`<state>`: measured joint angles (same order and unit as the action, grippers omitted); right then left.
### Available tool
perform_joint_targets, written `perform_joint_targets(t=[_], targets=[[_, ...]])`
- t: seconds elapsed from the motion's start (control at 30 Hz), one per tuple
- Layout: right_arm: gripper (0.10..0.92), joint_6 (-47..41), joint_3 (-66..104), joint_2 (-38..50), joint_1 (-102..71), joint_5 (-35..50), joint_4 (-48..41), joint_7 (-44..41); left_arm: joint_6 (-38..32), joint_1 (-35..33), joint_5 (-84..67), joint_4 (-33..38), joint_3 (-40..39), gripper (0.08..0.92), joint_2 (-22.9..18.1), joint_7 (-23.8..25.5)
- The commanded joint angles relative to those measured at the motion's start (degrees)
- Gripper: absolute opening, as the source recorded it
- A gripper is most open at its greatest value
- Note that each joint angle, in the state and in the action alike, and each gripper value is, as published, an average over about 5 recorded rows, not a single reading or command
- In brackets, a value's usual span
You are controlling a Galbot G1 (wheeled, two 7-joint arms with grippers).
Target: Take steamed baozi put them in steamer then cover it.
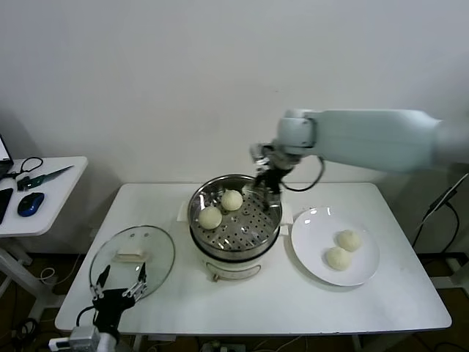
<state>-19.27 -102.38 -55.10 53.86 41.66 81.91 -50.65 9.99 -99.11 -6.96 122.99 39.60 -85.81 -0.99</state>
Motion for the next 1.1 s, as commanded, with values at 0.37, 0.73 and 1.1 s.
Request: perform_joint_targets(t=[0.37, 0.73, 1.1], targets=[[0.823, 1.1, 10.0, 26.1, -23.7, -20.6, 1.2, 1.3, -0.2, 0.0, 0.7, -0.2, -0.3, 0.823, -0.6, 0.2], [0.823, 0.0, 21.4, 20.0, -36.9, -23.6, -6.5, 3.3, -0.7, -1.1, 1.1, -0.3, 0.1, 0.823, -1.2, 0.0], [0.823, -0.5, 24.3, 15.7, -41.1, -24.3, -10.7, 4.1, -1.0, -1.4, 1.0, -0.6, 0.3, 0.823, -1.4, -0.1]])
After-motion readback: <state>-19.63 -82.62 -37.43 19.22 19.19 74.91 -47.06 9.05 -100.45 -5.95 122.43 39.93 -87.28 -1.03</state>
